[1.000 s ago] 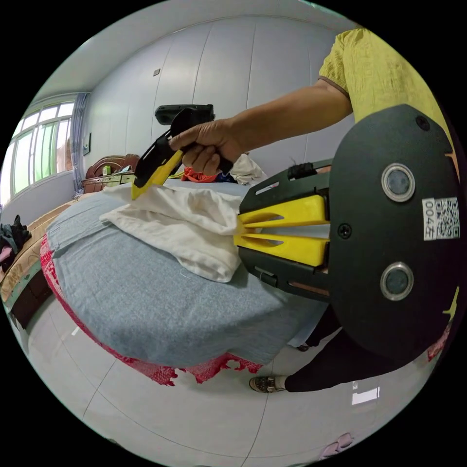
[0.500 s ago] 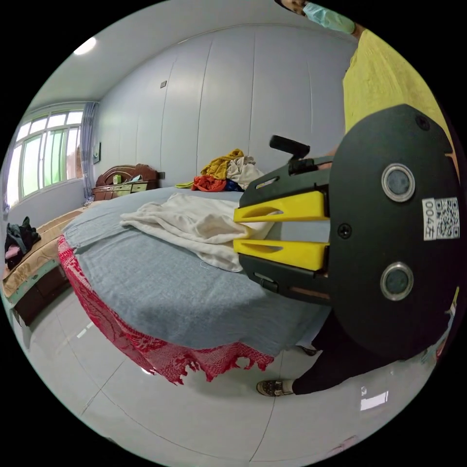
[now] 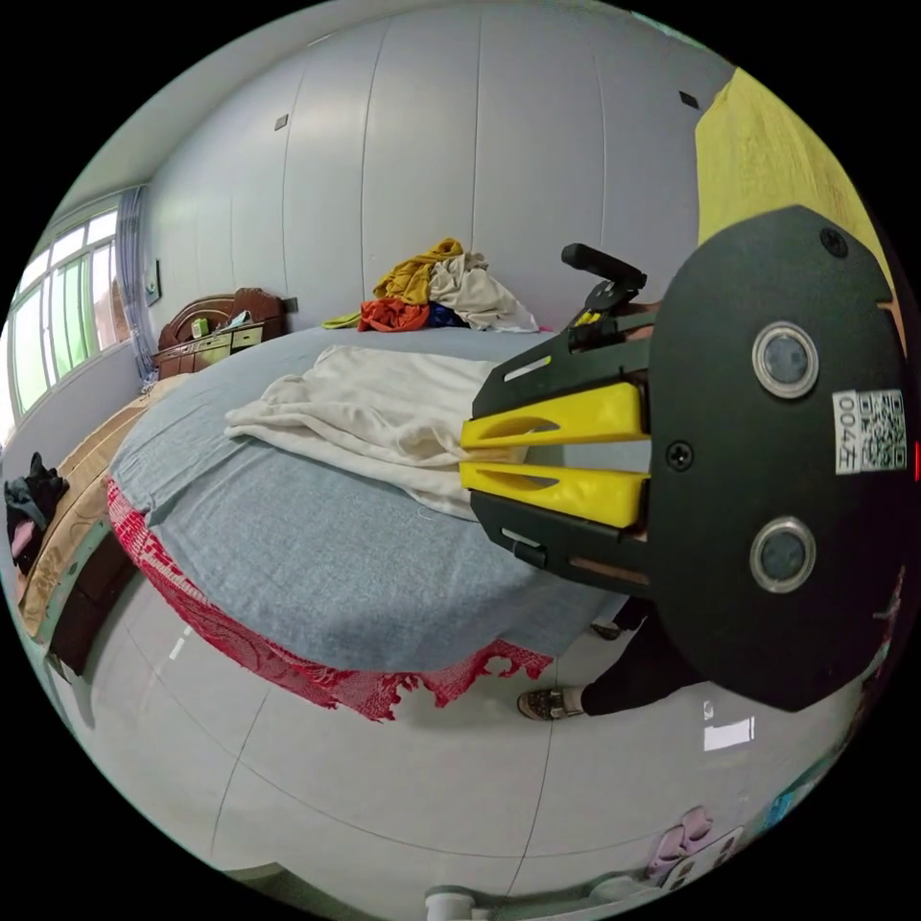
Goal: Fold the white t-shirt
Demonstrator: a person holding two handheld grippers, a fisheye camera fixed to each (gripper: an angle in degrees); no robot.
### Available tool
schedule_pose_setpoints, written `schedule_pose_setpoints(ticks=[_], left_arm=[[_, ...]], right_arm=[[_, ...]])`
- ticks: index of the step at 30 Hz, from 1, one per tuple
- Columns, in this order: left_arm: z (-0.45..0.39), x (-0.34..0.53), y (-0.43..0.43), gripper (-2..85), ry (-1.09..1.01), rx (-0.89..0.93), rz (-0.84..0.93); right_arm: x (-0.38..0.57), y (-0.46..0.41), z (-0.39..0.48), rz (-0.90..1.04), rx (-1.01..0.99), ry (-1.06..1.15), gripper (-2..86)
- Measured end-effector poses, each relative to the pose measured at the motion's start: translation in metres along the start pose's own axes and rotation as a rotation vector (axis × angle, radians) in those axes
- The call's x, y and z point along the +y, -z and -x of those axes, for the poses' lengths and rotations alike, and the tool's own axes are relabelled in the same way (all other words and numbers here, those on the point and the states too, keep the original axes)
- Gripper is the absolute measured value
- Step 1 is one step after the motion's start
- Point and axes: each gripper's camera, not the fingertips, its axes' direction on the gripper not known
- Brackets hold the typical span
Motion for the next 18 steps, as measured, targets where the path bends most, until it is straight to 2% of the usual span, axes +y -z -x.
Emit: schedule_pose_setpoints(ticks=[6, 11, 18], left_arm=[[-0.016, 0.001, -0.002, 2.4, -0.044, -0.032, -0.022], [-0.054, 0.003, 0.007, 2.0, -0.172, -0.165, -0.069], [-0.045, 0.000, -0.022, 1.5, -0.139, -0.239, -0.028]], right_arm=[[0.002, 0.003, 0.000, 0.003, 0.014, 0.012, 3.8], [0.010, 0.031, 0.006, -0.054, 0.084, 0.083, 2.0], [0.012, 0.008, -0.022, 0.042, 0.021, 0.000, 1.7]])
